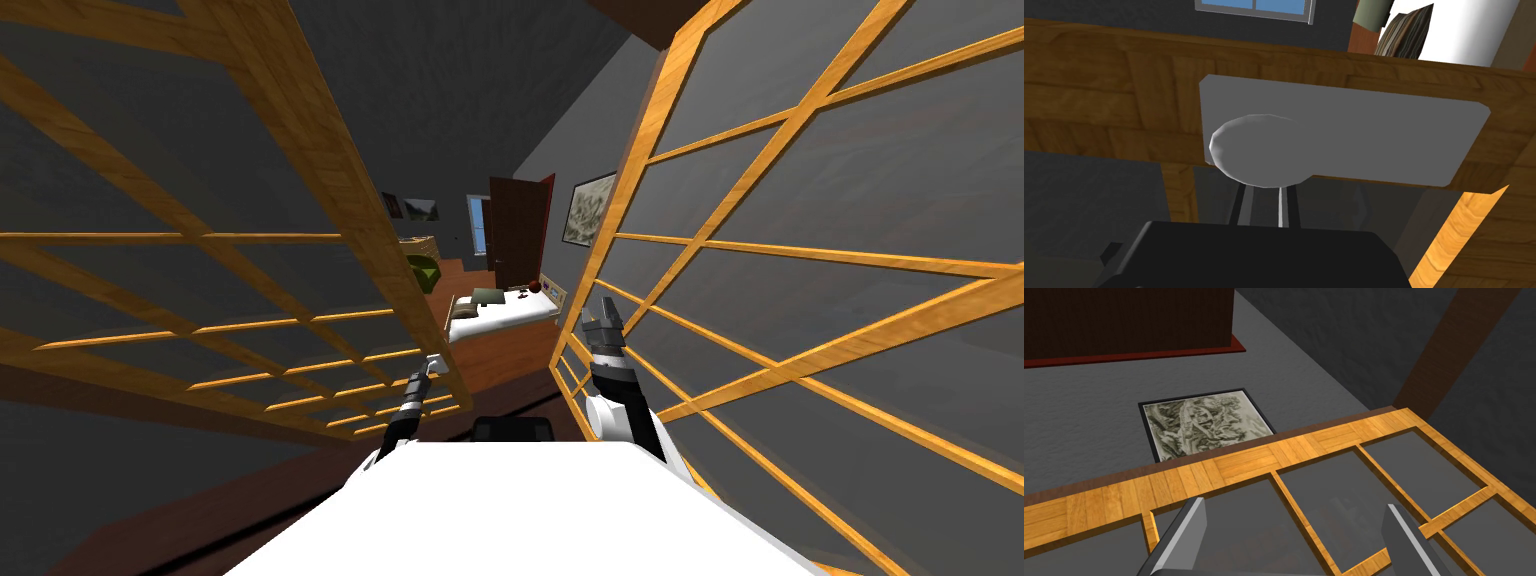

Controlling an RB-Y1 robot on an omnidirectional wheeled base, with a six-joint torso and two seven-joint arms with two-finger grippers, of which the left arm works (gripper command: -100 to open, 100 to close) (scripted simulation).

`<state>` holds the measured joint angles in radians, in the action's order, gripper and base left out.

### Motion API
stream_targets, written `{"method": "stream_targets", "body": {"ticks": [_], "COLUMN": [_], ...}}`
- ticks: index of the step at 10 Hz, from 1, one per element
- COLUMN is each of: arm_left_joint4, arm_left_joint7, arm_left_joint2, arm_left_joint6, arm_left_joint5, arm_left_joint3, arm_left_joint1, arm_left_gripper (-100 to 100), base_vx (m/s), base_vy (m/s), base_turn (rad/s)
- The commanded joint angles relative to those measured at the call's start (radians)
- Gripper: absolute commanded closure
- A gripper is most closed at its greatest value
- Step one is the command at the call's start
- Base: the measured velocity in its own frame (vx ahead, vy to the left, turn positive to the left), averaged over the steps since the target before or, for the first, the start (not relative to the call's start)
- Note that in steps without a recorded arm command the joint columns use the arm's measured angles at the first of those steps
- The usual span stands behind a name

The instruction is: Pull the door open

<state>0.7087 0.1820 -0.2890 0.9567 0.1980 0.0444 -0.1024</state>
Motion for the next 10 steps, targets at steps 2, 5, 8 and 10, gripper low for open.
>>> {"method": "stream_targets", "body": {"ticks": [2, 5, 8, 10], "arm_left_joint4": [0.022, 0.02, 0.031, 0.046], "arm_left_joint7": [0.032, 0.118, 0.182, 0.244], "arm_left_joint2": [0.006, 0.003, 0.005, 0.007], "arm_left_joint6": [-0.002, -0.008, -0.012, -0.017], "arm_left_joint5": [0.006, 0.049, 0.079, 0.115], "arm_left_joint3": [-0.012, -0.025, -0.04, -0.059], "arm_left_joint1": [0.001, -0.004, -0.007, -0.011], "arm_left_gripper": [100, -100, -100, -100], "base_vx": [-0.028, -0.036, -0.057, -0.039], "base_vy": [0.005, 0.014, -0.005, -0.008], "base_turn": [-0.009, -0.02, -0.043, -0.049]}}
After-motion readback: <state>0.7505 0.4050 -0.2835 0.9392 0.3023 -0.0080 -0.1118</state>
